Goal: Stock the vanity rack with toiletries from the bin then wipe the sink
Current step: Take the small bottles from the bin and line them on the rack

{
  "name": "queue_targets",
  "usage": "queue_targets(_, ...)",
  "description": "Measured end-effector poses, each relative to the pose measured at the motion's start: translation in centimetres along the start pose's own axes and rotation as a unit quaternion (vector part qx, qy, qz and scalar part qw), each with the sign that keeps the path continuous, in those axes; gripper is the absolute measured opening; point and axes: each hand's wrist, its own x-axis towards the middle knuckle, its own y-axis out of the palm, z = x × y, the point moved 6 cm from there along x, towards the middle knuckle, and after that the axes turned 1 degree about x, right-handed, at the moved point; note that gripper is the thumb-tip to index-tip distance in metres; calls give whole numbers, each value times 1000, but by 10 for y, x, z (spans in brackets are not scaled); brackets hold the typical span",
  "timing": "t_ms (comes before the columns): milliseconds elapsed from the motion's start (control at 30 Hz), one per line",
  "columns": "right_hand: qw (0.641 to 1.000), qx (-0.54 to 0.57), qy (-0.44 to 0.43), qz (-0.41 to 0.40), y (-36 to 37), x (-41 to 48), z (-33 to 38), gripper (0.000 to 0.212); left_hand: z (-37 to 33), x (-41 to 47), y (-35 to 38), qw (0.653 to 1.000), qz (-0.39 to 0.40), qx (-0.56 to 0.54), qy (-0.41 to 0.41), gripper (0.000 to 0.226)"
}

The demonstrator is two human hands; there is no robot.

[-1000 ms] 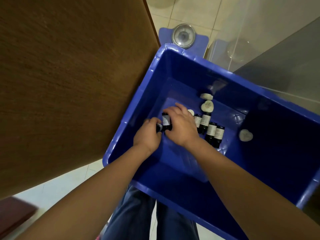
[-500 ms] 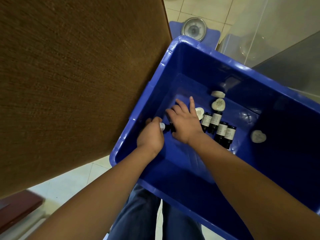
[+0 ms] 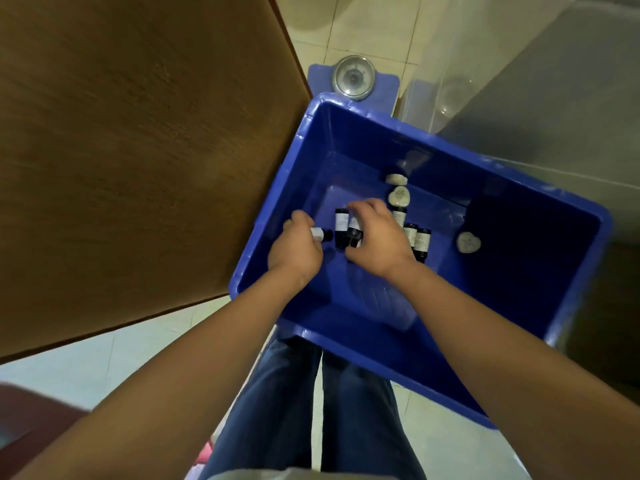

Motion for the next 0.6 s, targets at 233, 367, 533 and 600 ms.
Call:
queue_targets(233, 976, 156, 123, -84, -61, -65, 5, 54, -39, -42, -23, 984, 65, -164, -4, 19)
queue_targets(367, 940, 270, 188, -94, -81, -96, 4, 40, -65, -69, -33, 964, 80, -252, -33, 16)
queue_targets(533, 863, 434, 241, -93, -101, -140, 17, 35, -103, -102, -43, 948, 114, -298, -5, 8)
queue_targets(600, 822, 501, 258, -80, -105, -158, 22, 41, -118, -113, -48, 946, 127, -298, 24, 21)
